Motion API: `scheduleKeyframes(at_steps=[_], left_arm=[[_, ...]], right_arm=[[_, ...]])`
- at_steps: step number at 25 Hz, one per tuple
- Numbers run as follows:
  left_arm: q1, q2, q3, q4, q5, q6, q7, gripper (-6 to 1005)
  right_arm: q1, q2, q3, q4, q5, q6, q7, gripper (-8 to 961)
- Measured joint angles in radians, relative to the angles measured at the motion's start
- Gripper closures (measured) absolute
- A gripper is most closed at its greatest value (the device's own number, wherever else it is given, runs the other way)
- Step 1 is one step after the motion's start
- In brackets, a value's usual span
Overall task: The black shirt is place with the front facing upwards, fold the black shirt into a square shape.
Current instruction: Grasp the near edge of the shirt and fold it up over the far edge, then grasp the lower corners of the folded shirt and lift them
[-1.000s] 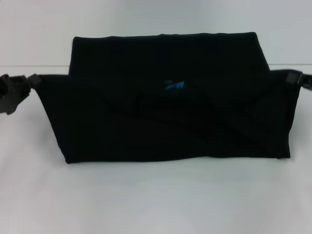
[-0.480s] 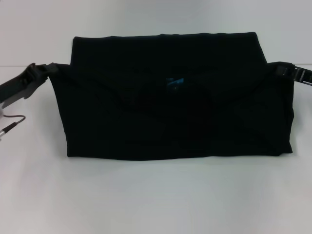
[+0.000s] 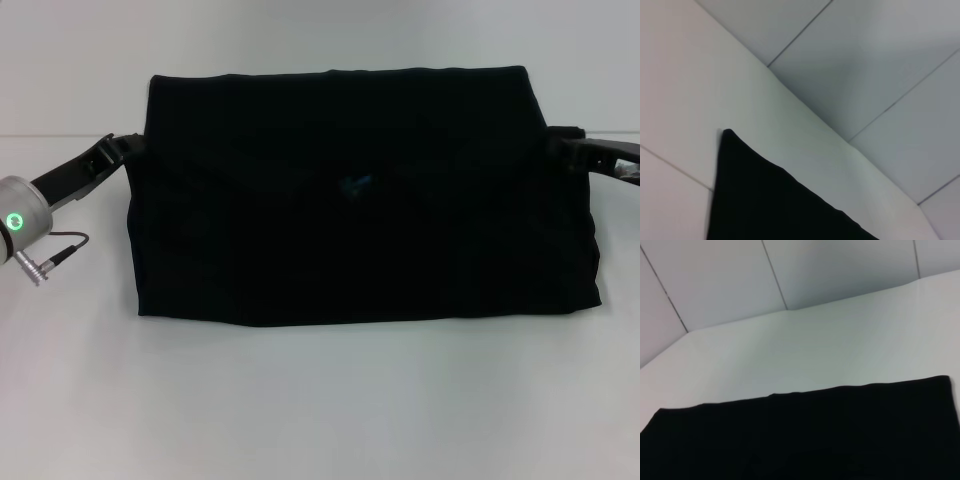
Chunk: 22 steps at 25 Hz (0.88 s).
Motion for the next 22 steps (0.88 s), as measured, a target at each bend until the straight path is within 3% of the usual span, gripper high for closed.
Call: scheduleKeyframes(at_steps=[7, 9, 11, 16, 19, 22], left_arm=[[-0.005, -0.007, 0.008, -0.001, -0.022, -0.031, 0.006, 832], [0.003, -0.003, 0.008, -0.001, -0.032, -0.023, 0.0, 763], [0.011, 0.003, 0.008, -0.001, -0.034, -0.006, -0.01, 694], [0.06, 0.053, 0.047, -0.001, -0.025, 0.151, -0.081, 520], [0.102, 0.101, 0.174, 0.002, -0.024, 0.282, -0.167, 415], [0.14, 0.139, 0.287, 0.009, -0.023, 0.376, -0.22, 307]], right_arm=[[-0.005, 0.013, 0.003, 0.0, 0.008, 0.008, -0.02, 777], [-0.016, 0.014, 0.014, -0.003, 0.03, -0.001, -0.019, 773], [-0.039, 0.009, 0.02, -0.004, 0.087, -0.03, -0.022, 692], [-0.124, -0.035, 0.02, -0.005, 0.266, -0.223, -0.038, 479], [-0.164, -0.063, 0.003, -0.005, 0.284, -0.419, -0.118, 328], [-0.185, -0.076, -0.036, -0.008, 0.209, -0.59, -0.238, 223]])
